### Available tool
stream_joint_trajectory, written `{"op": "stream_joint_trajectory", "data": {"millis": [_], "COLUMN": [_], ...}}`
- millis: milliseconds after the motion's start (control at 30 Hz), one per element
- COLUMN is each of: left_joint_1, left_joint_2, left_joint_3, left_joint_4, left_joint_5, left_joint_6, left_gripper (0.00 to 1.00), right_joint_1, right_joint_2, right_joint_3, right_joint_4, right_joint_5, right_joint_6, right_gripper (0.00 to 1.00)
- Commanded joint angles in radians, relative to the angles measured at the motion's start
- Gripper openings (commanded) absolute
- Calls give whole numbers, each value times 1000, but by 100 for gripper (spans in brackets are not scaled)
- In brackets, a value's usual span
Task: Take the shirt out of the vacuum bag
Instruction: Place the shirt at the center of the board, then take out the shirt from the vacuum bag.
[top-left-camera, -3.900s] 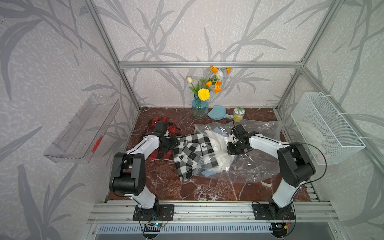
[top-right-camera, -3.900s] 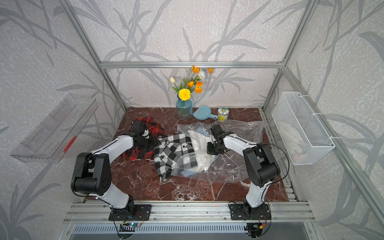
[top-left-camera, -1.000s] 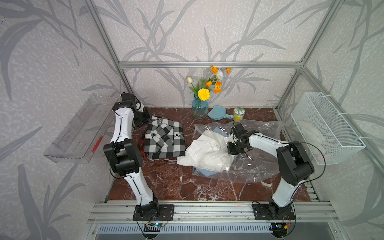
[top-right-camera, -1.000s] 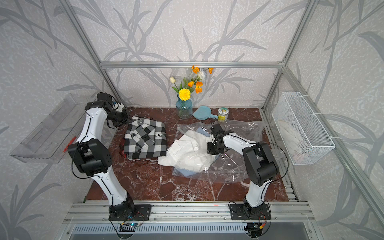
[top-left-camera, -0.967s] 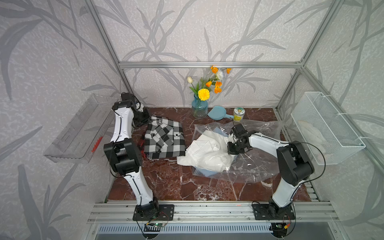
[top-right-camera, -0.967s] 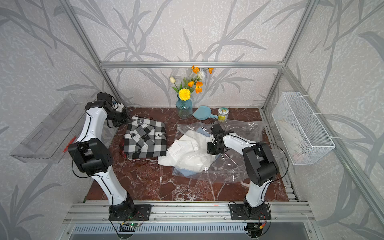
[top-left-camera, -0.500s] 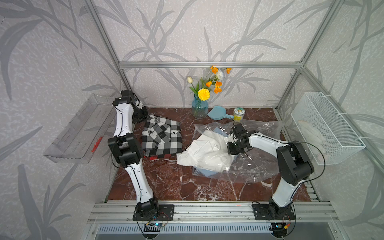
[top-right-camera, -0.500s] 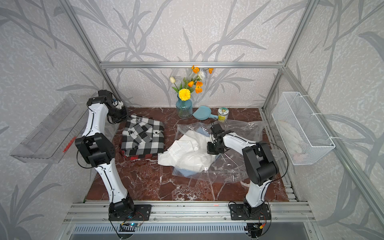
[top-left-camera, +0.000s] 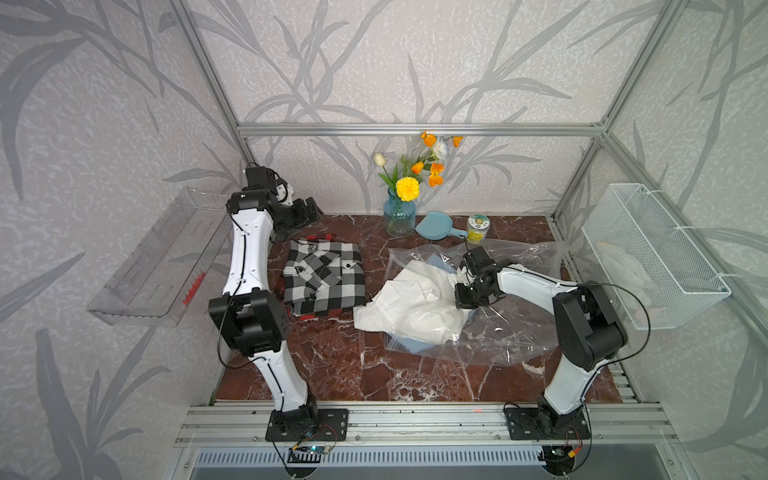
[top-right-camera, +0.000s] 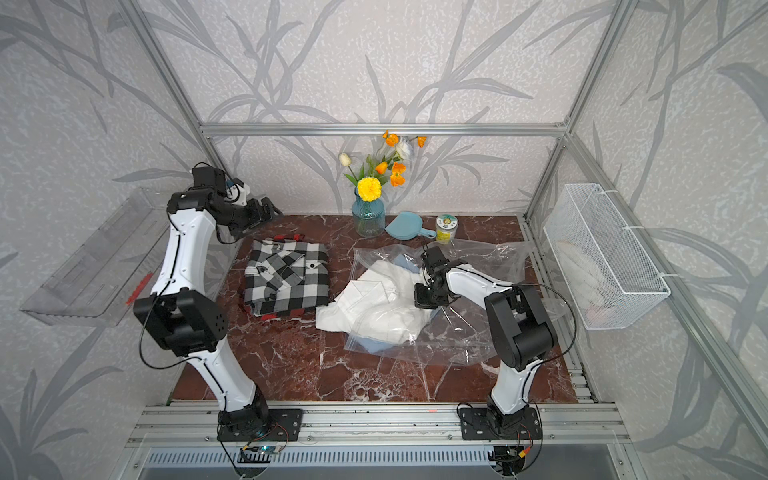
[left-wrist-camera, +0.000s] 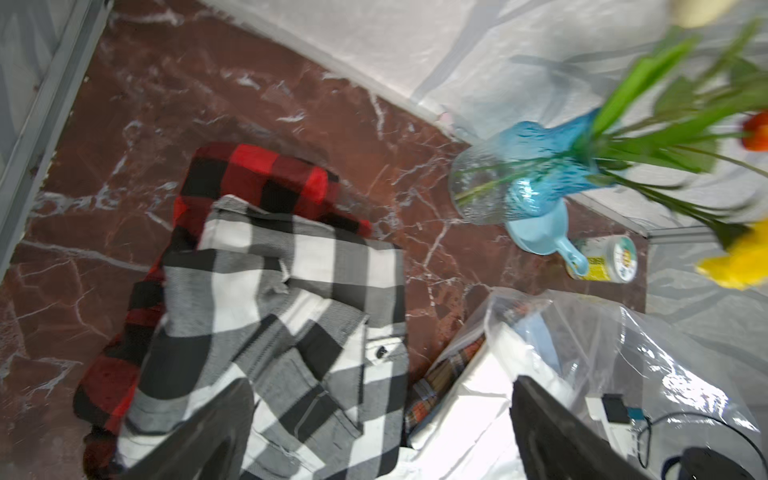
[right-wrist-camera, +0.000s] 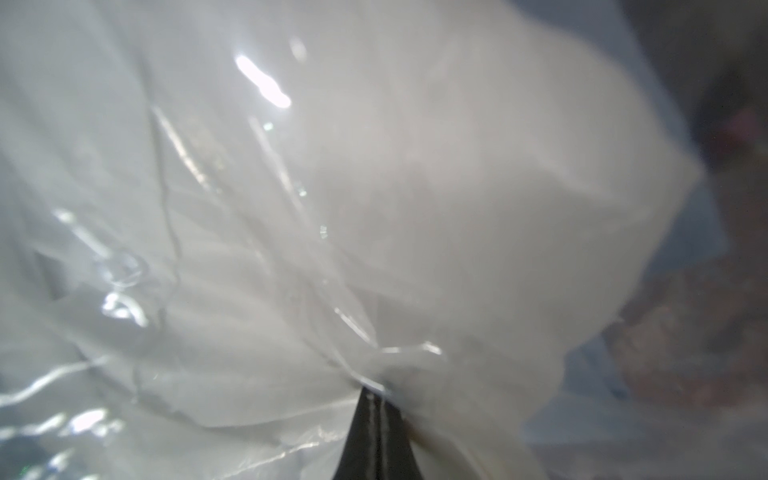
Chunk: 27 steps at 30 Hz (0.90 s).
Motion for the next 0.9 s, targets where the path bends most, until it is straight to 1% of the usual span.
{"op": "stream_joint_trajectory", "data": {"millis": [0, 200, 267, 300, 367, 433, 467, 533, 600, 767, 867], "left_joint_1": [-41, -140, -156, -166, -194, -238, -262, -313, -344, -462, -495], "left_joint_2": [-100, -268, -320, -342, -376, -398, -403, -400, -382, -306, -266], "left_joint_3": [-127, -422, -530, -584, -680, -780, -816, -879, -934, -969, -1017], "left_joint_4": [34, 123, 178, 202, 240, 300, 324, 362, 415, 489, 548], "left_joint_5": [6, -12, 15, 25, 21, 57, 65, 44, 68, 114, 120], "left_joint_6": [-33, -69, -108, -123, -156, -196, -208, -232, -258, -311, -362], "left_gripper": [96, 96, 95, 95, 95, 94, 94, 93, 90, 89, 91], "right_joint_1": [-23, -27, -27, -26, -28, -28, -27, -27, -29, -29, -29], "right_joint_2": [-28, -83, -84, -115, -125, -132, -132, -133, -133, -136, -138], "right_joint_3": [2, 14, 19, 19, 19, 13, 11, 5, -5, -23, -30], "right_joint_4": [-78, -103, -108, -109, -111, -110, -113, -122, -121, -121, -115], "right_joint_5": [70, 66, 56, 52, 44, 37, 37, 44, 42, 43, 40], "right_joint_6": [-10, -18, -19, -20, -22, -28, -31, -40, -40, -42, -40], "right_gripper": [0, 0, 0, 0, 0, 0, 0, 0, 0, 0, 0]}}
